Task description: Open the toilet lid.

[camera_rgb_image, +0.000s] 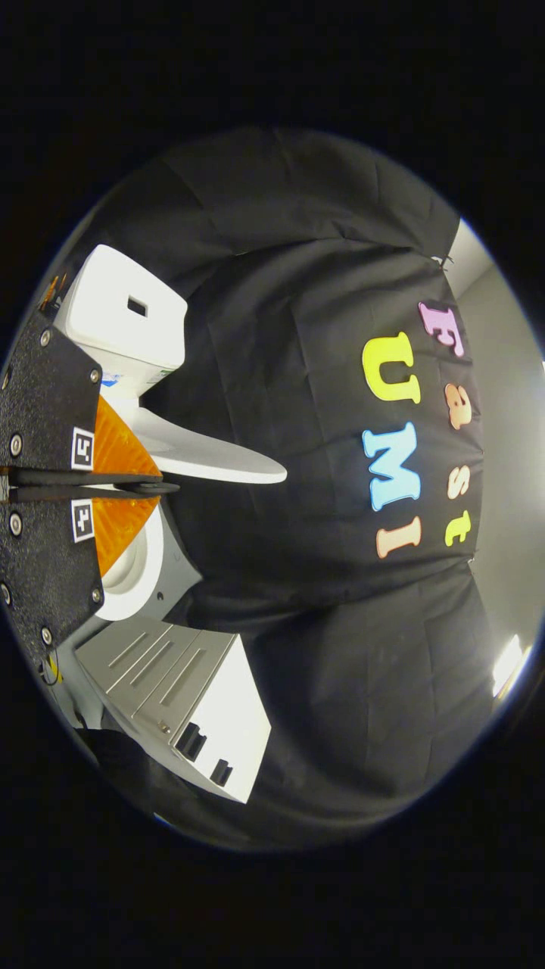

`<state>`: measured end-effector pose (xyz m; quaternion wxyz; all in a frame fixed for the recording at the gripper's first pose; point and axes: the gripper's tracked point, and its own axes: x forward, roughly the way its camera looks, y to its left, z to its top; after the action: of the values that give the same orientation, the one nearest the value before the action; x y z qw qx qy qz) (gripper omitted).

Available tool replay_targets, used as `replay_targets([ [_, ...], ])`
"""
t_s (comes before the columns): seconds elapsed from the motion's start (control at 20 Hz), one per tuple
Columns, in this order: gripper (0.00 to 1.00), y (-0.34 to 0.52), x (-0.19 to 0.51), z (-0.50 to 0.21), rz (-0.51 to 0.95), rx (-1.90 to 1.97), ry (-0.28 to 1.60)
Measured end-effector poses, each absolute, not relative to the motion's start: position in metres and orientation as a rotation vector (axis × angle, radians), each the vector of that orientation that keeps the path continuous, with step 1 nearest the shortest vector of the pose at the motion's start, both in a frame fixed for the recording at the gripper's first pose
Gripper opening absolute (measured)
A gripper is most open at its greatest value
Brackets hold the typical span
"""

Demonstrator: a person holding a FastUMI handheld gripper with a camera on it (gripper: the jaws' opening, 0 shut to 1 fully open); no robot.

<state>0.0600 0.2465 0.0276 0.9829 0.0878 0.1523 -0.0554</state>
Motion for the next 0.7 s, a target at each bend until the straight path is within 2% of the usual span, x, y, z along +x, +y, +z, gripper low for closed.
replay_targets([
  [0.7, 0.0, 0.33, 0.056, 0.062, -0.032, 0.044, 0.21],
])
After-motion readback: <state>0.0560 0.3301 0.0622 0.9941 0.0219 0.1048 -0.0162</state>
